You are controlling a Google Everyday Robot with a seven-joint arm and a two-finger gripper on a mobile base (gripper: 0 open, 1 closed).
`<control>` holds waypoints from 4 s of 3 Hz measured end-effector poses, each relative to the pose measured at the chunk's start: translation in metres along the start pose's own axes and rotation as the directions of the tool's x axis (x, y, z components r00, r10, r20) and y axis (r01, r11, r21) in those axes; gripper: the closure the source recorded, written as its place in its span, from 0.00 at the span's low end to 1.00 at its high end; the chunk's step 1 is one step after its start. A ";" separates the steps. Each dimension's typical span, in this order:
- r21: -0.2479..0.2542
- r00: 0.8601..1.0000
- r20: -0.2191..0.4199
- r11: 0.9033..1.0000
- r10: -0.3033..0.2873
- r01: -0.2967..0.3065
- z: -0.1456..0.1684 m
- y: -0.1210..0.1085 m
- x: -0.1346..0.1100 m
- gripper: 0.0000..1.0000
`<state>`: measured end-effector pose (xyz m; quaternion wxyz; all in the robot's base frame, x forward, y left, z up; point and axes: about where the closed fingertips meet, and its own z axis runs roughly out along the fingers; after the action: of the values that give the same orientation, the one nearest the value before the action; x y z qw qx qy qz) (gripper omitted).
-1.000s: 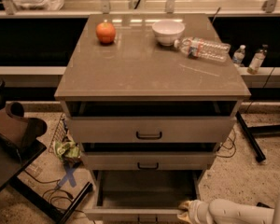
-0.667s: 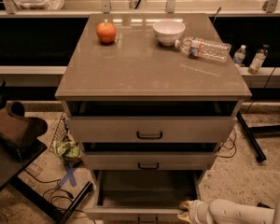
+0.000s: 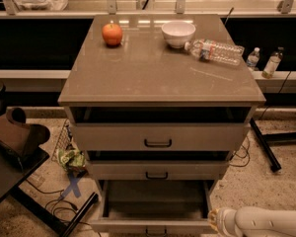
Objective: Open bottom drawer
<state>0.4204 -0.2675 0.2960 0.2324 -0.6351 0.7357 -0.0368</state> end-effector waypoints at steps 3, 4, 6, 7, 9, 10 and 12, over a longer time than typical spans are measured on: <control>0.044 0.999 0.050 0.999 -0.015 0.013 0.032 -0.011 -0.018 1.00; 0.078 0.994 0.107 0.997 -0.025 0.017 0.067 -0.029 -0.032 1.00; 0.087 0.988 0.141 0.995 -0.057 0.045 0.126 -0.062 -0.055 1.00; 0.050 0.987 0.161 0.999 -0.024 0.016 0.163 -0.059 -0.068 1.00; 0.001 0.988 0.157 1.000 -0.004 0.004 0.168 -0.035 -0.066 1.00; -0.073 0.991 0.134 0.997 0.003 0.007 0.171 0.000 -0.063 1.00; -0.124 0.993 0.120 0.992 -0.001 0.016 0.169 0.025 -0.061 1.00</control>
Offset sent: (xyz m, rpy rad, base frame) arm 0.0129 0.0144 -0.0080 0.0205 -0.0449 0.0106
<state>0.4687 -0.1642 0.1551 0.2360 -0.6524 0.7187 0.0463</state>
